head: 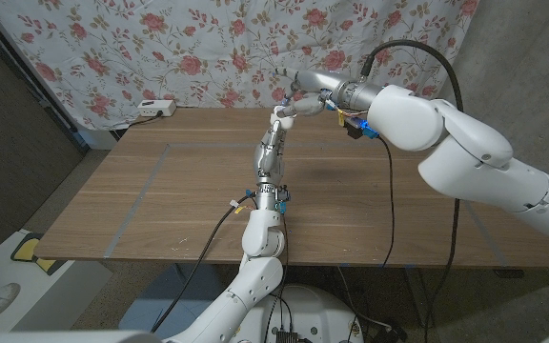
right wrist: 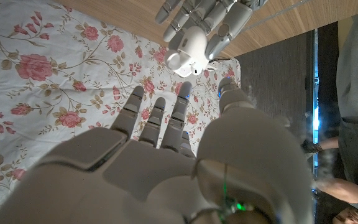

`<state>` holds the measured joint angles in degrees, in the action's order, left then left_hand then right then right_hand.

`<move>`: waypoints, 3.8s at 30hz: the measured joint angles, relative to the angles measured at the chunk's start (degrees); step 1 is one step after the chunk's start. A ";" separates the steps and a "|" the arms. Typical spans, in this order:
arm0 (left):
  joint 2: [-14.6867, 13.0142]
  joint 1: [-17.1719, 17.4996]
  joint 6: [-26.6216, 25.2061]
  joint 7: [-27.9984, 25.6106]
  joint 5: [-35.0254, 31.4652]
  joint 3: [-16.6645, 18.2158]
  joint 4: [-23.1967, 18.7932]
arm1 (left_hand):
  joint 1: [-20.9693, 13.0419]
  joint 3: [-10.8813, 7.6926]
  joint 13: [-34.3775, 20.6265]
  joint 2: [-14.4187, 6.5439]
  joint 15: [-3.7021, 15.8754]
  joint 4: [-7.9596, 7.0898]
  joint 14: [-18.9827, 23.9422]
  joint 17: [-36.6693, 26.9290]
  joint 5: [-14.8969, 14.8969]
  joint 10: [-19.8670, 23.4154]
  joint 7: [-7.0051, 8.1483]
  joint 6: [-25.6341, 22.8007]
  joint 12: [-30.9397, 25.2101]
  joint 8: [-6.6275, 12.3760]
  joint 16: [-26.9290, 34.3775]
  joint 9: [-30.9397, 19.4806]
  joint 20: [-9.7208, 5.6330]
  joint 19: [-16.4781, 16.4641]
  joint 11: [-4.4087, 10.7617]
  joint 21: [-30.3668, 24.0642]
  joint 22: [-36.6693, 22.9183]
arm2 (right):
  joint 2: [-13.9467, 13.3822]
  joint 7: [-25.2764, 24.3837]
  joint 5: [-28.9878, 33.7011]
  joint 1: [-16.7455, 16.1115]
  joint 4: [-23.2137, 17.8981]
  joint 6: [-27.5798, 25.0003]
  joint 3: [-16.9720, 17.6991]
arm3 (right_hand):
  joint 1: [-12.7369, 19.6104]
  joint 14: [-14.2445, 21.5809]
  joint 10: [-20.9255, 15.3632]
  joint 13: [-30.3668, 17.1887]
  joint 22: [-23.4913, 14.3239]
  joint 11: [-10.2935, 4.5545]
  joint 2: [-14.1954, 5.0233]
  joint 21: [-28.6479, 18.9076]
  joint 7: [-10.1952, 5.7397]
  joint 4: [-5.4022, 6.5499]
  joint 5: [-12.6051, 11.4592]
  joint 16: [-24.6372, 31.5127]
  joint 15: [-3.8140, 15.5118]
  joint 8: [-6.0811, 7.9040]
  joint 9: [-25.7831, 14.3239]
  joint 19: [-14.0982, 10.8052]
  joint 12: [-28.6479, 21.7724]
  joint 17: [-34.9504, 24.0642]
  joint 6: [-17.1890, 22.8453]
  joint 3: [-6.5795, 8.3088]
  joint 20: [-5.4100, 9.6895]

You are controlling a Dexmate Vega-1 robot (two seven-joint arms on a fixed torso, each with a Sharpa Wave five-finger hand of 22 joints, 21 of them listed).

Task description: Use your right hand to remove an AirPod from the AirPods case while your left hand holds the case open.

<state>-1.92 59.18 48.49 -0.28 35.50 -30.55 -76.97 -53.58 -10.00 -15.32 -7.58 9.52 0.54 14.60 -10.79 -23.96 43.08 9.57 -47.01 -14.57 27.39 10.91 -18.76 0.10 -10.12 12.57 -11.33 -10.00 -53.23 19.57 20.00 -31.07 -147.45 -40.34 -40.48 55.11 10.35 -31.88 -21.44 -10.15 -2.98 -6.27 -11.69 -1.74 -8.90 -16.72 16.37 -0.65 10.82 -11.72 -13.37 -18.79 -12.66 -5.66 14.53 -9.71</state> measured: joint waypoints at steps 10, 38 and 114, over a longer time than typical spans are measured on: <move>-0.13 0.73 0.05 -2.18 -2.58 0.48 -0.63 | -0.11 0.16 0.00 -0.10 0.00 -0.16 0.00 0.00 -0.24 0.24 0.00 0.00 0.43 -0.01 0.00 0.00 0.00 0.00 0.23 0.00 0.00 | 0.37 1.64 3.05 -0.21 0.03 -0.77 -0.65 | -0.68 0.00 -0.65 -0.30 0.00 -0.64 -0.08 0.00 0.00 0.30 -0.07 0.40 0.00 0.00 0.27 -0.01 0.00 -0.27 0.00 -0.30 -0.01; -0.73 1.32 0.22 -4.16 -5.79 -0.06 -1.37 | -0.29 0.63 -0.26 -0.28 0.24 -0.63 0.24 0.00 -0.42 0.53 0.00 0.00 0.43 0.22 0.00 0.00 0.00 0.00 -0.11 0.00 0.00 | 0.37 5.40 7.80 -1.83 -0.95 -1.40 -0.64 | -2.91 0.76 -2.27 -0.34 0.00 -2.26 -0.62 0.00 0.31 1.67 -0.51 1.11 0.74 0.21 0.53 -0.94 -0.30 -0.63 -0.30 -0.85 0.50; -0.40 -1.03 0.57 3.44 1.95 -0.03 2.06 | -1.16 1.81 -1.05 -0.38 0.20 -1.81 0.20 0.00 -0.63 1.12 0.00 0.00 1.33 0.55 0.00 0.00 0.21 0.21 -0.11 0.00 0.00 | 10.74 18.89 33.49 -9.35 4.75 11.56 3.94 | -8.74 2.10 -5.03 0.66 -0.01 -1.55 -1.07 0.00 -0.43 3.77 -5.61 1.11 1.09 1.05 0.79 -2.26 1.37 -0.64 2.93 -0.24 -0.82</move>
<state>-2.32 58.15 49.06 3.17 37.45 -30.58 -74.91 -54.75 -8.19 -16.37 -7.96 9.71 -1.27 14.79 -10.78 -24.59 44.20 9.56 -47.01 -13.24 27.94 10.91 -18.76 0.31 -9.91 12.46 -11.33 -10.00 -42.49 38.45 53.49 -40.42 -142.70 -28.78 -36.54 46.37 12.45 -36.91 -20.78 -10.16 -4.54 -7.33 -11.69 -2.16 -5.13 -22.33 17.49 0.44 11.87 -10.93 -15.62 -17.42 -13.31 -2.73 14.29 -10.53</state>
